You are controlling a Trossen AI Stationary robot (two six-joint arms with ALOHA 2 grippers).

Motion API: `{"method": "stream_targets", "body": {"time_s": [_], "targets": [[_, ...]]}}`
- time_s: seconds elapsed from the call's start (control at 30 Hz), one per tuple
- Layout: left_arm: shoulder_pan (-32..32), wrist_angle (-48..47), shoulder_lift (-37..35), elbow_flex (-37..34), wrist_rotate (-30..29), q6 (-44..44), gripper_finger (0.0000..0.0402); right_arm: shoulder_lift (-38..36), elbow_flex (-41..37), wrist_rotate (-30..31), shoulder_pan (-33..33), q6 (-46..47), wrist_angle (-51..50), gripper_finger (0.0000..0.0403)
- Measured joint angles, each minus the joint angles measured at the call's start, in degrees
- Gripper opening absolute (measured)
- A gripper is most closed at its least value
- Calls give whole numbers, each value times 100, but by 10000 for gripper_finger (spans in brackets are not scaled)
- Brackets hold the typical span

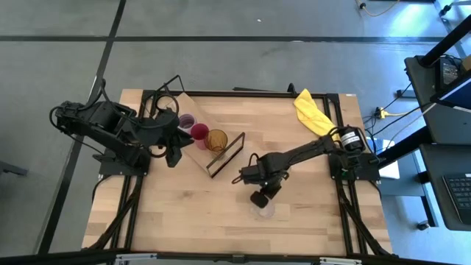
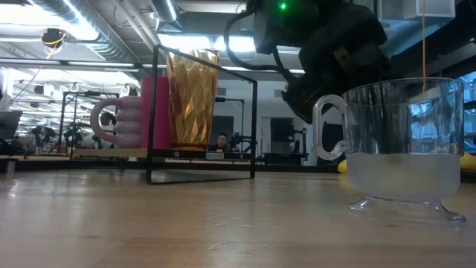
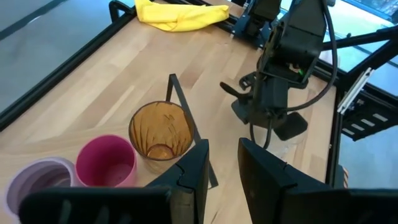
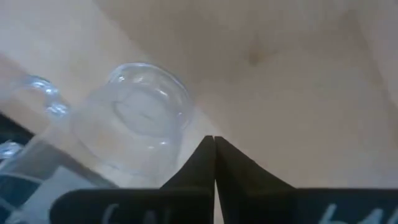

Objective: Stack small to large cups/mugs on shelf
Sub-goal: Put the transparent cup on the shelf

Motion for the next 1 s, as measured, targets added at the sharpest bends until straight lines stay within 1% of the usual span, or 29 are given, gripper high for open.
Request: {"method": "stream_targets", "body": {"time_s": [0.23, 0.4, 0.5, 0.6, 0.63, 0.7, 0.77, 0.83, 0.93, 1.0], "targets": [[-2, -93, 0, 0, 1, 32, 80, 0, -2, -940, -132, 147, 133, 4], [-2, -93, 0, 0, -1, 45, 80, 0, -2, -1220, -130, 293, 420, 5], [-2, -91, 0, 0, -1, 112, 80, 0, -9, -1367, -130, 496, 1007, 7], [-1, -91, 0, 0, 0, 151, 80, 0, -9, -1426, -115, 899, 2009, 8], [0, -91, 0, 0, -1, 151, 80, 0, -9, -1368, -115, 1008, 2319, 8], [-2, -91, 0, 0, -1, 151, 80, -4, 14, -970, -113, 1093, 2649, 8], [0, -89, 0, 0, -1, 149, 80, -5, 108, -446, -127, 939, 2415, 9], [-1, -88, 0, 0, -1, 149, 80, -13, 227, 137, -154, 579, 2158, 9], [-2, -87, 0, 0, -1, 146, 80, -27, 544, 869, -165, -225, 1756, 9], [-2, -87, 0, 0, -1, 145, 80, -54, 815, 1205, -155, -737, 1294, 9]]}}
